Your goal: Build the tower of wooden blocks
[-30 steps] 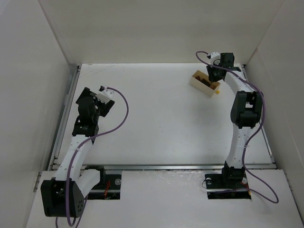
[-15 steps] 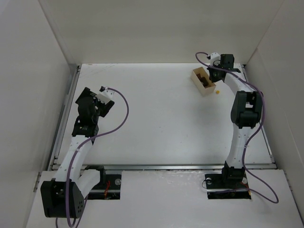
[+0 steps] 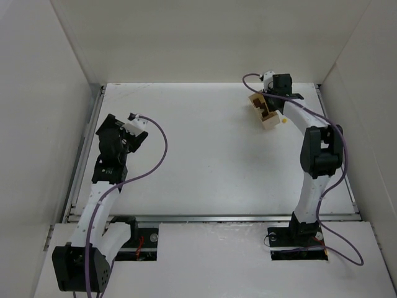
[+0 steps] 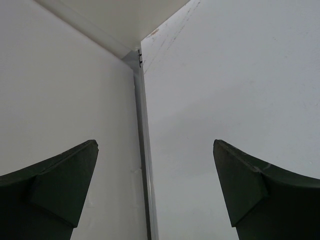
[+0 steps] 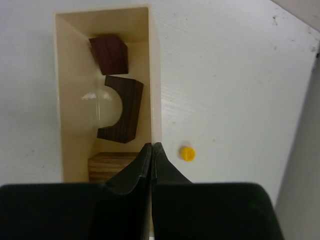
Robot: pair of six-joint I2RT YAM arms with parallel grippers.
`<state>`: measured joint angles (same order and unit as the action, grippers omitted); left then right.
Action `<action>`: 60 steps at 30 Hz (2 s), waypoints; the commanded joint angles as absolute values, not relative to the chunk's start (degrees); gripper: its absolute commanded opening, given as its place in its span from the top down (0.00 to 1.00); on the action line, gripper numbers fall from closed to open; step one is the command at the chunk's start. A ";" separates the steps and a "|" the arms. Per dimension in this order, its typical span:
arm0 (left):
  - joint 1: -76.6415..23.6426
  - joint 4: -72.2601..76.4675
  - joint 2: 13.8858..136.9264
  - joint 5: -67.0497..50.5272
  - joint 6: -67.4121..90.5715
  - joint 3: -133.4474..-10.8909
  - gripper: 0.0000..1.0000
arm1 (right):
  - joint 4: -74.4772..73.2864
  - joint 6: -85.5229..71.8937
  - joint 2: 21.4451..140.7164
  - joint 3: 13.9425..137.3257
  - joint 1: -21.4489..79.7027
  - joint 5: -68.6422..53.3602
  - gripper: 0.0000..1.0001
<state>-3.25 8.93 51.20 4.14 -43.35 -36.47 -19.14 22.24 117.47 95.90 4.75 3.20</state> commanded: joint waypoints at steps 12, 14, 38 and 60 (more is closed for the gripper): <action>-2.90 10.46 44.74 5.36 -42.71 -34.28 0.00 | -24.50 8.45 114.86 94.20 26.08 51.39 1.00; -2.90 9.84 44.74 5.36 -42.71 -34.28 0.00 | -28.90 4.16 118.20 95.44 27.94 55.79 1.00; -3.43 8.71 43.68 5.36 -41.04 -32.70 0.00 | -39.56 -11.68 115.69 98.88 39.90 47.47 0.18; -3.43 7.65 42.10 5.36 -39.99 -32.17 0.00 | -30.15 -14.24 106.96 89.56 20.57 -0.68 0.00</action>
<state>-3.27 6.46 43.13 5.41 -40.95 -32.27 -33.87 -14.94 106.50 90.28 21.04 6.35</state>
